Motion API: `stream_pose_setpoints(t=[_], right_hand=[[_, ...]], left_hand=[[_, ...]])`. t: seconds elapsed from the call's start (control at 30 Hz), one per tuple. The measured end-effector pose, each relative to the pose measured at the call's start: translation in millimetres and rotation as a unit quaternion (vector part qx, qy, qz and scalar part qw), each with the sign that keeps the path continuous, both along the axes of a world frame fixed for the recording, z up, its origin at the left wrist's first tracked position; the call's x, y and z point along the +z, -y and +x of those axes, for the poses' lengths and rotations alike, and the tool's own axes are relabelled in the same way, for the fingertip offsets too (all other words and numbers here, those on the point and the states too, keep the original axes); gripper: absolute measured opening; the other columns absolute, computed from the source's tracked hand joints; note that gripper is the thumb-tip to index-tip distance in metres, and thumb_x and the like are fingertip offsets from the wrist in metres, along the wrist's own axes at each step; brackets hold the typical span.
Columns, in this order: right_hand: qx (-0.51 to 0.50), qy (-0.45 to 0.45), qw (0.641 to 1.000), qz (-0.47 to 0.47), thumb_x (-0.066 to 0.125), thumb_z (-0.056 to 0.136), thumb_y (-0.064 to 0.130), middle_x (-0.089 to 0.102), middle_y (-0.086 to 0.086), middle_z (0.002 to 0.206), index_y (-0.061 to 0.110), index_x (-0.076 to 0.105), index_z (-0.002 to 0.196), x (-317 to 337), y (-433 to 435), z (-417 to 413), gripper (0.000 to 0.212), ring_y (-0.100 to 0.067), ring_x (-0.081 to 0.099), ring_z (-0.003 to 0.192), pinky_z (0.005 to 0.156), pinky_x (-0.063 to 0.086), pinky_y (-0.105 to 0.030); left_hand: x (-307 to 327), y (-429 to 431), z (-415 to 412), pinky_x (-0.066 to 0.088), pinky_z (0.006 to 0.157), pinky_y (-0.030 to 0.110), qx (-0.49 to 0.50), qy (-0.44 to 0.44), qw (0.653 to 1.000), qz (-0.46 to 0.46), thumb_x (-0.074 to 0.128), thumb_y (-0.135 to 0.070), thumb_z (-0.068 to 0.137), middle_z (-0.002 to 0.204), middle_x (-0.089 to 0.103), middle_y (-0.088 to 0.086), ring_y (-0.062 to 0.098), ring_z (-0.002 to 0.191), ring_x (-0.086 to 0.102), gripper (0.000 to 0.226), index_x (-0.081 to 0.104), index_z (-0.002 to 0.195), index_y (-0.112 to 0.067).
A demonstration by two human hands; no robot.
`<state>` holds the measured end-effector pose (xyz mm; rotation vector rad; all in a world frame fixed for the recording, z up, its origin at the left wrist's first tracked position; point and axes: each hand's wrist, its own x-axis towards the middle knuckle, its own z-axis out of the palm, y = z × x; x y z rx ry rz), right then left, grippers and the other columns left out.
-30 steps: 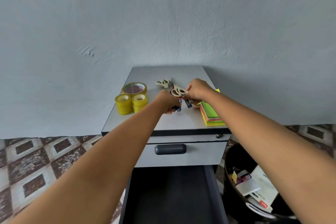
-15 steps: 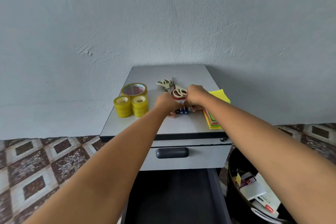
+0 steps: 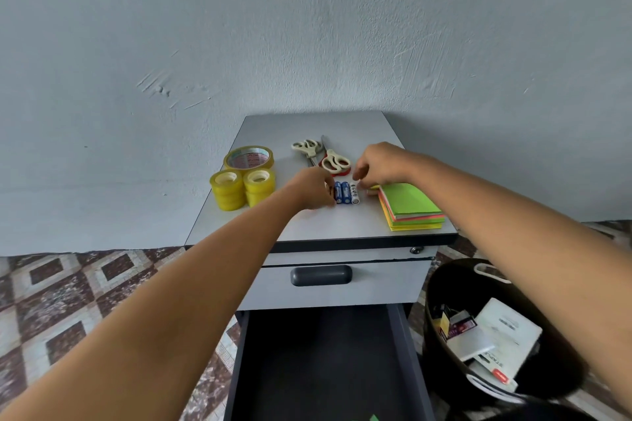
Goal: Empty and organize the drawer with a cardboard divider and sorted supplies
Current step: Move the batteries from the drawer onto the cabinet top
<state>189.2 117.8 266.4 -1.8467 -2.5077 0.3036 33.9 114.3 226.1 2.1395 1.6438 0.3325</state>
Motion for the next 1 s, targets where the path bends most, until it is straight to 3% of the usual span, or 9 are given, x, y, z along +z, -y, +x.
stream_pose_setpoints(t=[0.2,0.63,1.0], right_hand=[[0.022,0.026,0.999,-0.001,0.075,0.077,0.032,0.063,-0.005,0.117,0.019,0.061,0.123,-13.0,-2.1,7.9,0.050,-0.021,0.056,0.107,0.082,0.041,-0.024],[0.030,0.017,0.998,0.052,0.069,0.082,0.031,0.062,-0.007,0.120,0.020,0.062,0.122,-28.1,-5.7,11.8,0.043,-0.024,0.054,0.112,0.088,0.044,-0.030],[0.023,0.002,0.998,0.060,0.069,0.081,0.029,0.064,-0.007,0.115,0.021,0.065,0.120,-30.3,-5.8,11.6,0.040,-0.025,0.055,0.108,0.085,0.044,-0.031]], left_hand=[[-7.3,0.3,4.2,0.044,0.077,0.026,-0.007,0.009,0.999,0.049,0.068,-0.021,0.082,0.112,0.062,0.009,0.023,0.098,0.058,0.039,0.059,0.119,-0.012],[-12.3,2.1,5.1,0.044,0.082,0.028,-0.005,0.008,0.996,0.091,0.066,-0.032,0.084,0.112,0.062,0.009,0.023,0.099,0.056,0.041,0.060,0.119,-0.012],[-10.5,6.3,6.0,0.043,0.083,0.030,-0.004,0.009,0.995,0.103,0.066,-0.029,0.085,0.112,0.063,0.011,0.025,0.102,0.055,0.036,0.063,0.116,-0.011]])
